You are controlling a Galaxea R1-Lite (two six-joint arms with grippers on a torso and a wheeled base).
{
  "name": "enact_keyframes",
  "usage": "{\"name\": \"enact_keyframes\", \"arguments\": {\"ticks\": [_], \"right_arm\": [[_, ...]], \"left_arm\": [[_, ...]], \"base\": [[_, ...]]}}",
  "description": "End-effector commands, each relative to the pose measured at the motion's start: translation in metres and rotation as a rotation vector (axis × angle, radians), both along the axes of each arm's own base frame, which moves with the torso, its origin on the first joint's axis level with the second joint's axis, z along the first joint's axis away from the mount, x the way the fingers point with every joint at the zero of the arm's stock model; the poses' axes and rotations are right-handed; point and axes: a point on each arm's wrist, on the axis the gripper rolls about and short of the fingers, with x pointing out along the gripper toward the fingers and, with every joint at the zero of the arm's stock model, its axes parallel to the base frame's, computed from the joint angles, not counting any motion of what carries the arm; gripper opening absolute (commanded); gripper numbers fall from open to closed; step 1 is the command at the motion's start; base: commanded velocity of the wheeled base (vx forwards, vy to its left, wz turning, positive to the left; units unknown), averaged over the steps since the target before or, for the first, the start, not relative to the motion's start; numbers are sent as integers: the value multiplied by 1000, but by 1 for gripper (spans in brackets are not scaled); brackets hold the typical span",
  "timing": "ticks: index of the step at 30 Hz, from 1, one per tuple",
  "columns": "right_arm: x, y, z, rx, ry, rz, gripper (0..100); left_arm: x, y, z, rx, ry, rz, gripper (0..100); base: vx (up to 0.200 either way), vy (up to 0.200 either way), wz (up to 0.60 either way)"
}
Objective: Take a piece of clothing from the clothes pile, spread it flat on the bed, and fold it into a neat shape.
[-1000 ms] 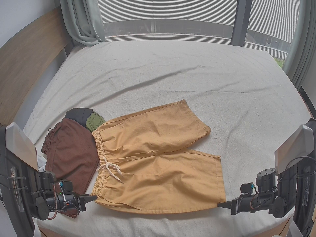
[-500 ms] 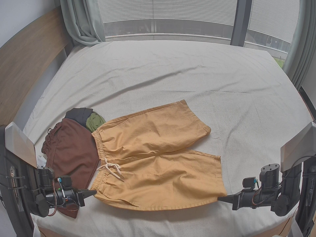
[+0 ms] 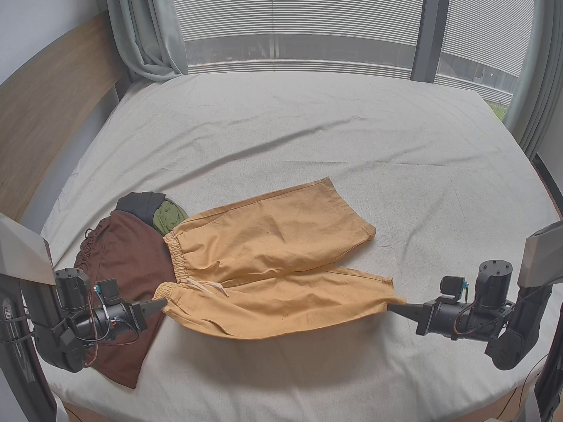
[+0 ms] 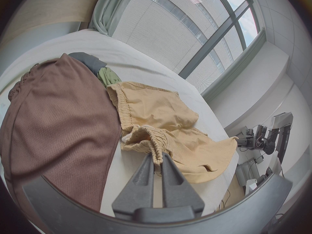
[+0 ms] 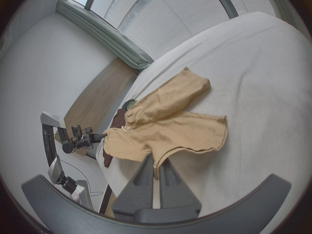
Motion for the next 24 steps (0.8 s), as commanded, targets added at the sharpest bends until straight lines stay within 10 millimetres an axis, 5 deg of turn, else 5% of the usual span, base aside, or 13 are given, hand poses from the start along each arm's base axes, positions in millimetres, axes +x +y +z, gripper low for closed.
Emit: {"name": "enact_keyframes", "arguments": {"ticks": [1, 24], "right_arm": [[10, 2, 14, 25, -76, -6, 0], [38, 8, 32, 66, -139, -22, 0]], "left_arm": [[5, -3, 5, -5, -24, 3, 0], [17, -4, 11, -35, -47, 55, 0]], "base": [[0, 0, 0], [0, 0, 0]]}}
